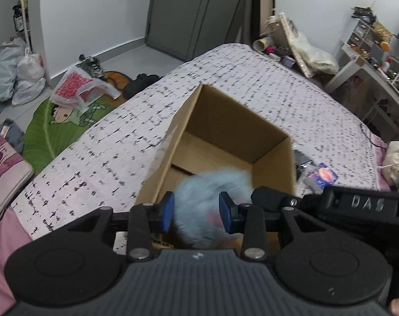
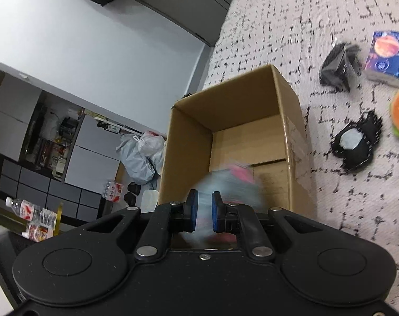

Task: Organize soft objects
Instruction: 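Open the left tool to drop the plush into the box, then grasp the black lace item with the left tool while the right tool grasps the burger plush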

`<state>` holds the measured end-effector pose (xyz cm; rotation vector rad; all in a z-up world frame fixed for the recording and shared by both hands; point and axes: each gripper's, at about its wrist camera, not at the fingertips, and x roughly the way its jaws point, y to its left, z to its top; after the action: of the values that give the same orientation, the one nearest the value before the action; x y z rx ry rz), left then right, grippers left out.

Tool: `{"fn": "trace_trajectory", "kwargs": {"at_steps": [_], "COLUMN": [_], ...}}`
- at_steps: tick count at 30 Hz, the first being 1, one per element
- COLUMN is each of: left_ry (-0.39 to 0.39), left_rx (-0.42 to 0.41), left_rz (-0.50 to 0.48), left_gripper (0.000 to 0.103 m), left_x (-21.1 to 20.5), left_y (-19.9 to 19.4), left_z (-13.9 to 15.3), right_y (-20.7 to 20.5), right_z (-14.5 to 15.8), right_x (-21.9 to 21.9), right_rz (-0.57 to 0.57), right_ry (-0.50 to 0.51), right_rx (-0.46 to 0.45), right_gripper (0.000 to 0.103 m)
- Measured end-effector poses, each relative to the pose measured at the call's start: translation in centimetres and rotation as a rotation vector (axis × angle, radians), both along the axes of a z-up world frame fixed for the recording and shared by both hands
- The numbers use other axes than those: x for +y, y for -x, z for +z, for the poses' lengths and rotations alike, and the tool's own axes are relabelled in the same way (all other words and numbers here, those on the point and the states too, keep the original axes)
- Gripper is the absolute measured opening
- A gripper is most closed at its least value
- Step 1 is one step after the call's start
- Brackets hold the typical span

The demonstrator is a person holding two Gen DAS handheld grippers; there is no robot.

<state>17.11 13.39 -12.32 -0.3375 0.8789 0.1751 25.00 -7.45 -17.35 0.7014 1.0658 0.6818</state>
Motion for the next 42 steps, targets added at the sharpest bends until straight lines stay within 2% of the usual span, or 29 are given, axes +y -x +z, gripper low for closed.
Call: {"fn": "trace_trajectory", "kwargs": {"at_steps": [3, 8, 11, 19, 21, 23, 25, 28, 37, 42], "left_ry": [0.019, -0.003, 0.016, 0.010, 0.007, -0.008, -0.006, -0.003, 0.007, 0.006], "left_rx": [0.031, 0.028, 0.021, -0.003, -0.007, -0.009, -0.018, -0.027, -0.058, -0.063], "left_rz": [0.032, 0.043, 0.067, 0.047, 0.037, 0.039, 0.036, 0.020, -0.017, -0.048], "left_gripper": [0.036, 0.036, 0.037, 0.041, 0.045, 0.047, 0.050, 0.056, 0.068, 0.069], "left_x": [0.8, 1.5, 2.1, 1.5, 1.1, 0.7, 0.2, -0.8, -4.8, -7.5], "left_y": [-0.1, 0.3, 0.8, 1.5, 1.6, 1.7, 1.7, 1.7, 1.2, 0.5], "left_z": [-0.4, -0.3, -0.2, 1.3, 1.7, 2.0, 2.4, 2.9, 4.0, 4.1], "right_y": [-0.3, 0.0, 0.3, 0.7, 0.8, 1.0, 1.1, 1.2, 1.3, 0.9], "right_z": [0.2, 0.7, 0.9, 2.6, 3.0, 3.4, 3.7, 3.9, 3.7, 2.6], "right_x": [0.9, 0.7, -0.2, -1.6, -1.9, -2.3, -2.8, -4.1, -10.0, -13.5], "right_rz": [0.001, 0.009, 0.003, 0.002, -0.001, -0.009, -0.012, -0.024, -0.111, -0.177], "right_ry": [0.006, 0.047, 0.076, 0.088, 0.086, 0.092, 0.105, 0.103, 0.093, 0.090], "right_rx": [0.018, -0.014, -0.025, -0.068, -0.076, -0.087, -0.100, -0.108, -0.110, -0.086], "right_gripper": [0.012, 0.013, 0.013, 0.014, 0.017, 0.028, 0.030, 0.033, 0.037, 0.041]}}
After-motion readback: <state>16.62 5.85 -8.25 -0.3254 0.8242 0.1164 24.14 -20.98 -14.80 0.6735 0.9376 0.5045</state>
